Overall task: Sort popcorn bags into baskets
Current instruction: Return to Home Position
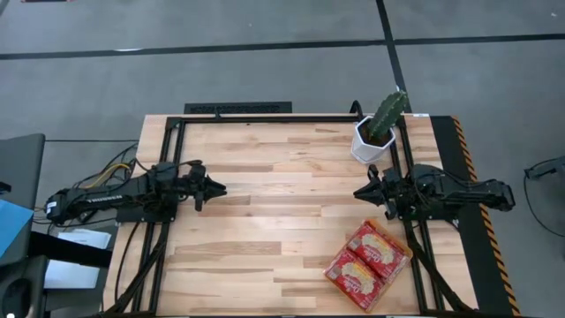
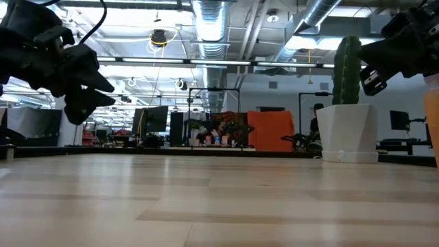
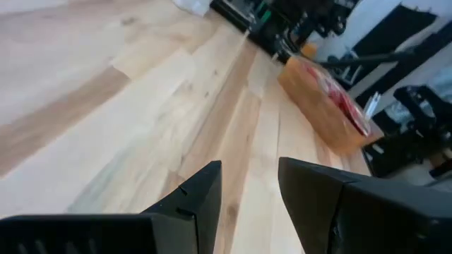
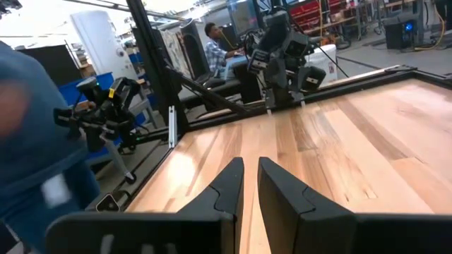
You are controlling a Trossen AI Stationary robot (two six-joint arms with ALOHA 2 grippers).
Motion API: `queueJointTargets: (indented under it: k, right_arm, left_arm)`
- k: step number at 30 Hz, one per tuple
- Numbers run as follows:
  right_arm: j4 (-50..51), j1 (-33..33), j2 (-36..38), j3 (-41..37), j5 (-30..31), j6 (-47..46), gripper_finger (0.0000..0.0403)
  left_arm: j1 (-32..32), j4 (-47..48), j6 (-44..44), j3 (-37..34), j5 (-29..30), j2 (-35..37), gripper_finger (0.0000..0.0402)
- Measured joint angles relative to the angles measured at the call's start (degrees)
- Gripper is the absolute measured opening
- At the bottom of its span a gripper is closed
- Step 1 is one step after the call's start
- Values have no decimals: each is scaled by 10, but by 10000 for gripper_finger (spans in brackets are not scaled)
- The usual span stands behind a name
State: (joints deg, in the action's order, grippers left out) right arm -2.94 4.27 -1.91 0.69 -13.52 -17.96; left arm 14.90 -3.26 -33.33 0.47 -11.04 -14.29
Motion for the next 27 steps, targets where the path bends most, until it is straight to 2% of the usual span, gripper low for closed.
queueJointTargets:
  k: [4, 27]
  right_arm:
    - [1, 0, 0, 0, 0, 0, 68]
    - [3, 0, 0, -1, 0, -1, 68]
  left_arm:
    - [0, 9, -2, 3, 15, 0, 130]
    - [0, 13, -3, 5, 14, 0, 130]
